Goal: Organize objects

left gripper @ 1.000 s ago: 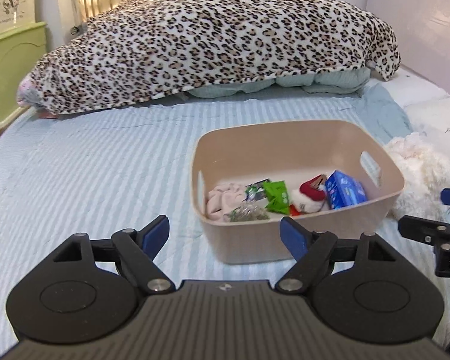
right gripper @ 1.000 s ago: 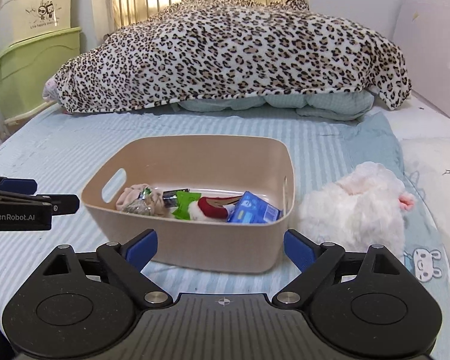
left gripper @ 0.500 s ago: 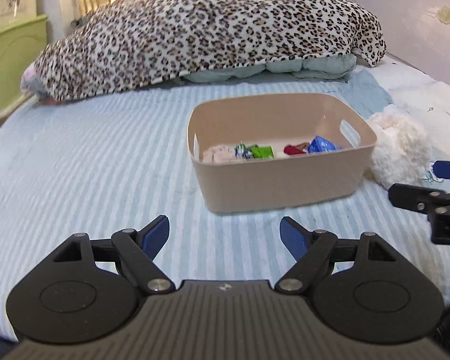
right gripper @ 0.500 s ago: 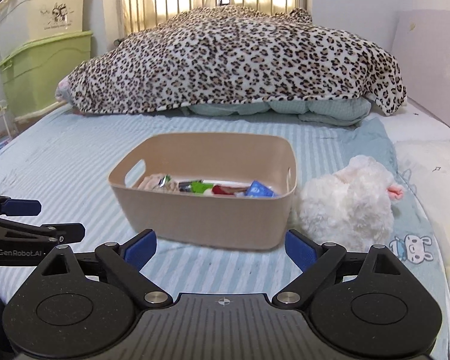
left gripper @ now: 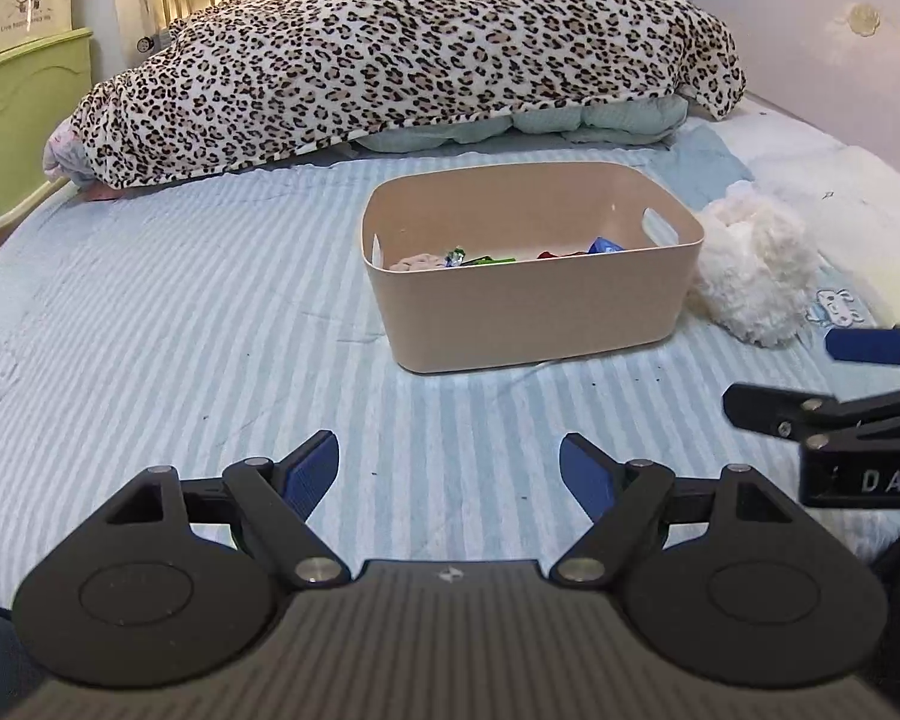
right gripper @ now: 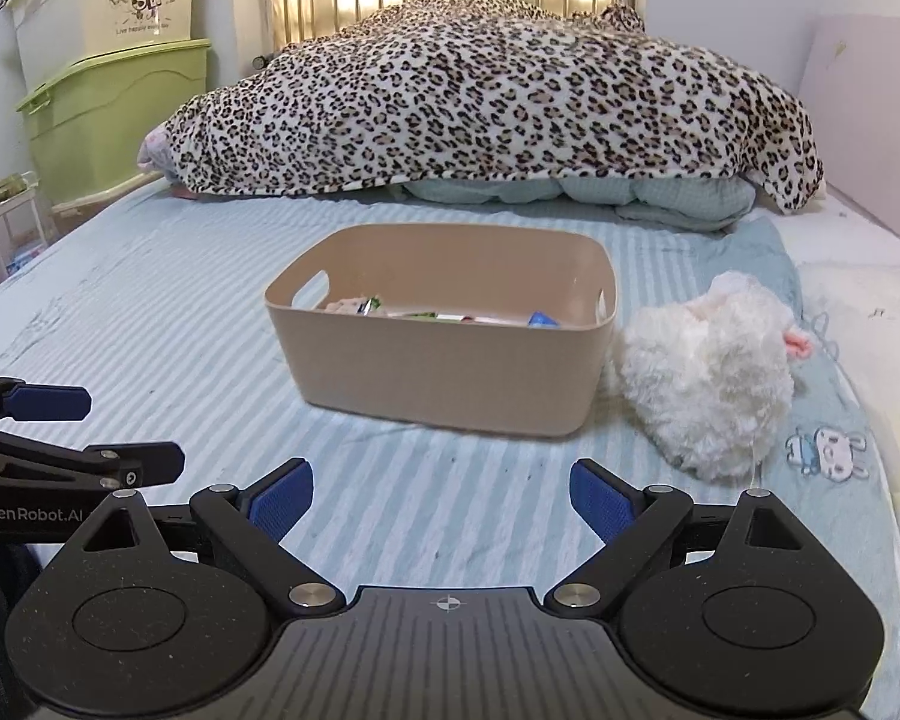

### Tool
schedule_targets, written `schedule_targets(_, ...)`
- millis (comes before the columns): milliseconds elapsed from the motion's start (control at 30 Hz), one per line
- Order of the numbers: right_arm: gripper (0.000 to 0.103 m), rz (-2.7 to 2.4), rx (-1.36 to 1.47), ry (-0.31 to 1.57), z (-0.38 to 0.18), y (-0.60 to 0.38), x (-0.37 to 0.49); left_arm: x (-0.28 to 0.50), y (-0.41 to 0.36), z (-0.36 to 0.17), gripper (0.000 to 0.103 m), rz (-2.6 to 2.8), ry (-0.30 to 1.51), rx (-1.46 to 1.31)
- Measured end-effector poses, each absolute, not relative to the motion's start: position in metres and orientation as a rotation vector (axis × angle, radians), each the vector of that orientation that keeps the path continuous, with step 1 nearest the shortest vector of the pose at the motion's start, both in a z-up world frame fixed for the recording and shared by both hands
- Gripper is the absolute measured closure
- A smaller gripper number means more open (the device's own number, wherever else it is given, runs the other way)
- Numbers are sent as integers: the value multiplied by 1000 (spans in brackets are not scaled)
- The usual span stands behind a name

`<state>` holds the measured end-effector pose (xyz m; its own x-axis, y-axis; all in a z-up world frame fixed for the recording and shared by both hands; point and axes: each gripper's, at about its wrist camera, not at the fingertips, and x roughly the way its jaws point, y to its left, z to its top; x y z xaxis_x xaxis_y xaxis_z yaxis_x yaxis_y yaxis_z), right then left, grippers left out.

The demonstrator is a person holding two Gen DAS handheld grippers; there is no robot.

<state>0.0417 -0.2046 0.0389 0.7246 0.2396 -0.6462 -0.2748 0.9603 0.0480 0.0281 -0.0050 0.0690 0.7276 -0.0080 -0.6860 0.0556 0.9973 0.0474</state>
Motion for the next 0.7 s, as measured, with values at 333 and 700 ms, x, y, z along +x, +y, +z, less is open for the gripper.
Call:
schedule_targets(333,9,295,-36,728,46,-208,19,12,9,75,21,-33,766,26)
schedule_targets(700,9,263,-52,717,56,-212,5,-3,20,85,21,-38,740,27)
